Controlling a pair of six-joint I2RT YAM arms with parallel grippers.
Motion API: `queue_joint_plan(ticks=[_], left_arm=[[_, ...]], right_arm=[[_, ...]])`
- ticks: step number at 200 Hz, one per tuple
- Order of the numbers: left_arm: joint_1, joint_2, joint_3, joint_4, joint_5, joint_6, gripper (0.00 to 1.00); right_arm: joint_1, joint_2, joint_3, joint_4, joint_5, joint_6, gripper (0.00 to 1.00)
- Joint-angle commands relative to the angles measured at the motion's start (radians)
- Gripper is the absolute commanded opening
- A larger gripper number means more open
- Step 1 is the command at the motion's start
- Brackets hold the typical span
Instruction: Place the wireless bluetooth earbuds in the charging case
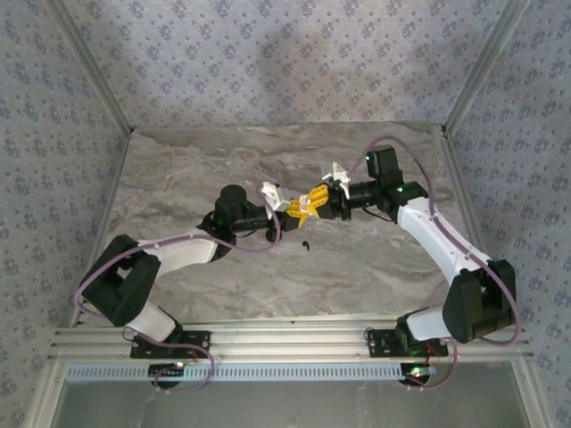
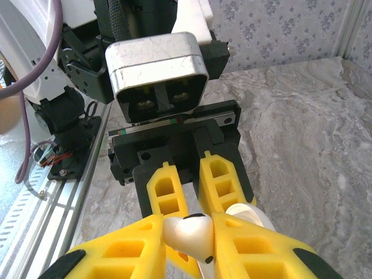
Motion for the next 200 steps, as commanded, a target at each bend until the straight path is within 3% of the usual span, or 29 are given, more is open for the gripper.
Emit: queue_joint_plan(ticks=[1,103,133,200], left_arm=[[-0.006,-0.041,0.025,0.025,0.015,0.011,0.1],[-0.006,-0.053,0.03,0.024,0.019,0.004,0.1],[-0.006,-0.057,0.032,0.024,0.017,0.005,0.1],[-0.006,-0.062,0.032,0.005,-0.002,0.015,0.1]], right_arm=[[0.008,0.012,0.028,-0.017,-0.001,-0.03,0.24],[0.033,0.051,0.037,0.0,0.029,-0.037,0.24],[0.038,0.065,0.052,-0.071,0.023,-0.083,0.25],[0.027,0.044,0.049,-0.055,0.092,-0.016,0.4]])
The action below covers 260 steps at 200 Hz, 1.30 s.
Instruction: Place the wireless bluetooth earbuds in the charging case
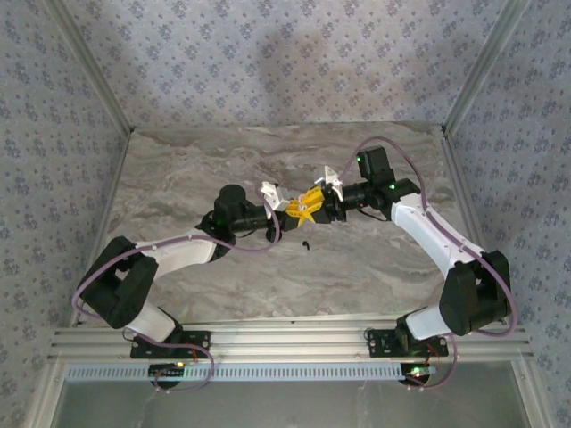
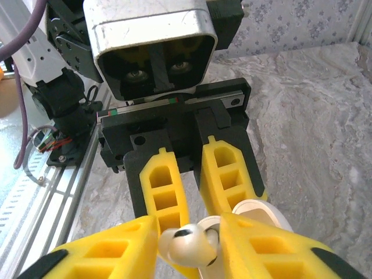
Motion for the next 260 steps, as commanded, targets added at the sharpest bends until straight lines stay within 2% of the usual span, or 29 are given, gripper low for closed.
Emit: queue_joint_plan(ticks=[1,51,93,129,164,208,228,260], left_arm=[[-0.006,-0.045,0.032,0.032,0.011,0.015,0.1],[-0.007,-0.04,0.029,0.029,-0.021,0.011,0.1],[-0.004,-0.009,0.023,0.05,-0.077,-0.025,0.09],[0.02,0.013,0.012,0.054,-0.117,-0.079,0.09],[0.035,-0.005,-0.008,0.028,-0.153,-0.09,0.09],[0.045,-0.043,-0.036,-0.021,-0.195,-0.097,0.09],[0.047,-0.058,-0.047,-0.038,-0.21,-0.1,0.09],[0.048,-0.078,-0.057,-0.071,-0.221,-0.082,0.09]], right_arm=[[-0.005,-0.004,0.02,0.002,0.049,0.045,0.4],[-0.002,-0.066,0.013,0.078,0.099,0.133,0.47],[-0.012,-0.132,-0.03,0.166,0.244,0.274,0.47],[-0.027,-0.142,-0.021,0.043,0.401,0.518,0.51],[-0.034,-0.142,-0.016,-0.143,0.573,0.776,0.49],[-0.036,-0.109,-0.068,-0.336,0.728,1.123,0.48],[-0.046,-0.04,-0.057,-0.419,0.779,1.151,0.47],[-0.044,0.114,-0.015,-0.45,0.799,1.175,0.48]])
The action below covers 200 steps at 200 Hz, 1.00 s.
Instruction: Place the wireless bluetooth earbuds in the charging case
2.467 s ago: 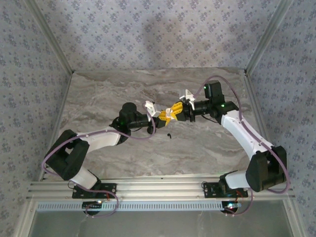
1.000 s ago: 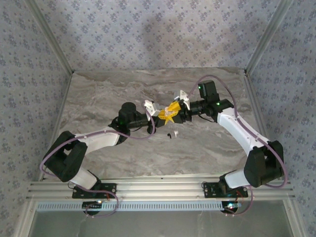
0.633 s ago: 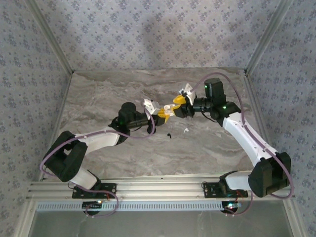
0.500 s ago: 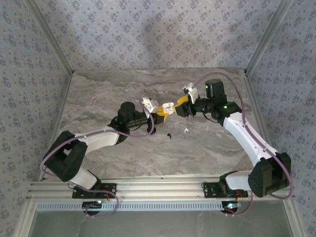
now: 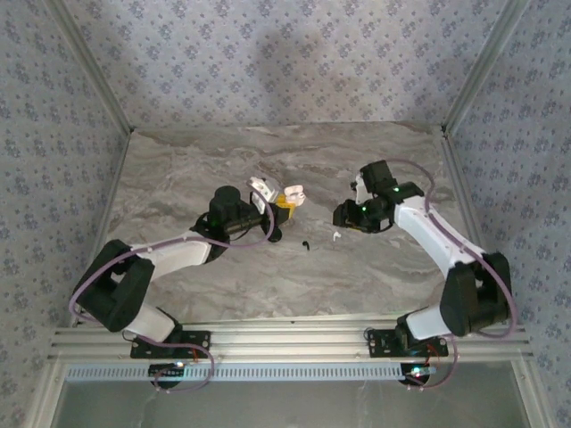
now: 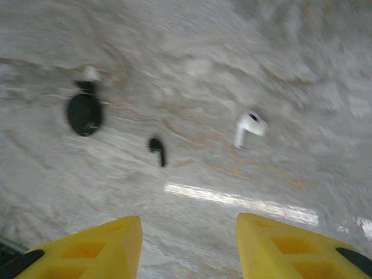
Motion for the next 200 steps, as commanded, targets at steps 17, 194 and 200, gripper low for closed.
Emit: queue_joint_plan(ticks=[17,194,200], left_arm=[[0.006,-0.048,-0.016,-0.032,-0.018,0.024,0.09],[0.031,-0.042,-0.012,-0.056,-0.021,0.034,0.1],[0.031,-0.042,-0.012,-0.056,-0.021,0.035,0.1]], right_arm=[[-0.001,0.18,0.056,-0.092,0.052,0.095,0.48],[0.023,0.51,0.263,-0.112,0.116,0.068,0.43],[0.024,0.51,0.26,-0.111,0.115,0.066,0.42]])
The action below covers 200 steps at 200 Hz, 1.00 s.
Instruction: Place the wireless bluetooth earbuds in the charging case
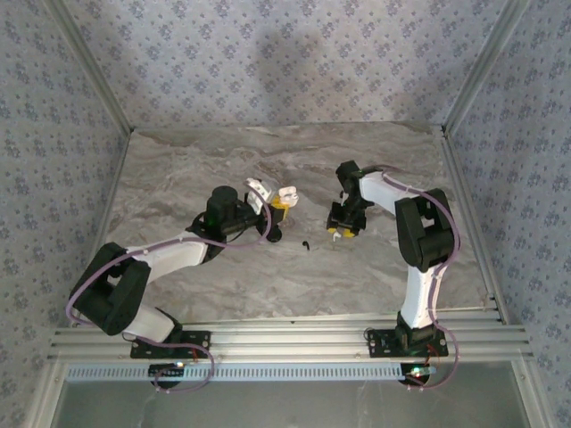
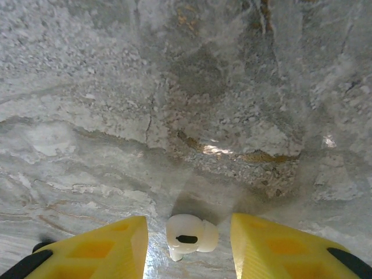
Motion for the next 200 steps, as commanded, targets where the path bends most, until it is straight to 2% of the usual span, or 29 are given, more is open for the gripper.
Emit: queue_joint_plan(ticks=[1,57,104,121,143,200], left_arm=[[0.005,-0.023,0.0,0.017,0.006,-0.003,0.1],[0.008,-0.021,-0.003,0.016,0.009,-0.006,0.09],[0.011,-0.022,-0.005,0.013,0.009,-0.007,0.1],[0.011,-0.023,-0.007,0.011,0.011,-0.008,0.1],[0.01,-0.024,-0.005,0.009,0.011,-0.007,0.1],[0.011,-0.025,-0.005,0.011,0.014,-0.01,0.09]], right_arm=[[0.009,0.013,0.023,-0.04,0.019,-0.004,0.42],[0.011,0.02,0.016,-0.04,0.02,-0.002,0.3],[0.015,0.017,0.008,-0.037,0.031,-0.002,0.27],[0.015,0.018,0.004,-0.035,0.028,0.001,0.27],[0.019,0.021,0.004,-0.046,0.039,0.005,0.35],[0.032,0.047,0.004,-0.047,0.068,0.001,0.35]])
